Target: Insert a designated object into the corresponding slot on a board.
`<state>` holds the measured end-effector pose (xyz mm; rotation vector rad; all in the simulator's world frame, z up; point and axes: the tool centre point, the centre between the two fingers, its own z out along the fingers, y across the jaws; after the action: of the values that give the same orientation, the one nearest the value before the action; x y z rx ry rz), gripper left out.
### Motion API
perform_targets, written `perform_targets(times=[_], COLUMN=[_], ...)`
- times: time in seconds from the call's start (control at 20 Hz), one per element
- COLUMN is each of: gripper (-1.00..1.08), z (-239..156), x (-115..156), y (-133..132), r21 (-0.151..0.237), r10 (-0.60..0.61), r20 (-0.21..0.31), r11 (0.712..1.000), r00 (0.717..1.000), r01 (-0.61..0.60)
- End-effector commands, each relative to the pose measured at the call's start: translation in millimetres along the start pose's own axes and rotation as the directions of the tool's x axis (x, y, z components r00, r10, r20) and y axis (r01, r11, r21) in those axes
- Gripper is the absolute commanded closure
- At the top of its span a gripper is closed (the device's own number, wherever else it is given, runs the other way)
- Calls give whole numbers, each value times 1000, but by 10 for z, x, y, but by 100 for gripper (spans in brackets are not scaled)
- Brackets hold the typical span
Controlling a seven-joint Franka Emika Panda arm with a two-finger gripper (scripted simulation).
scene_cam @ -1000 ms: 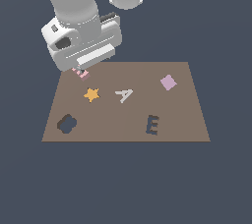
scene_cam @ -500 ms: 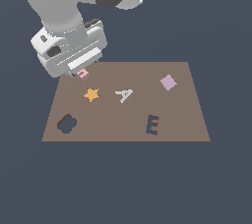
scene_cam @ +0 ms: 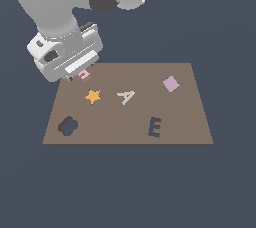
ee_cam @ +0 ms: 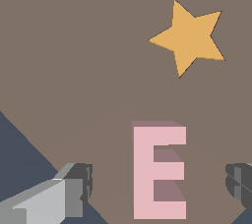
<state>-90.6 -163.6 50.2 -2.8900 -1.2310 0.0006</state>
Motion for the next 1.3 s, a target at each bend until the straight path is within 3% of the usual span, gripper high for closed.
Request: perform_targets(times=[0.0, 0.55, 0.6, 1.25], gripper=[-92, -92, 108, 108], z=[0, 203, 203, 168], x=[0, 1, 1, 3], y=[0, 6, 6, 9], r21=[0, 0, 0, 0], r10=[0, -4, -4, -4], r20=[0, 0, 0, 0], r11=[1000, 1000, 1000, 1000], r00=[1000, 1000, 1000, 1000], r01=[0, 4, 4, 4])
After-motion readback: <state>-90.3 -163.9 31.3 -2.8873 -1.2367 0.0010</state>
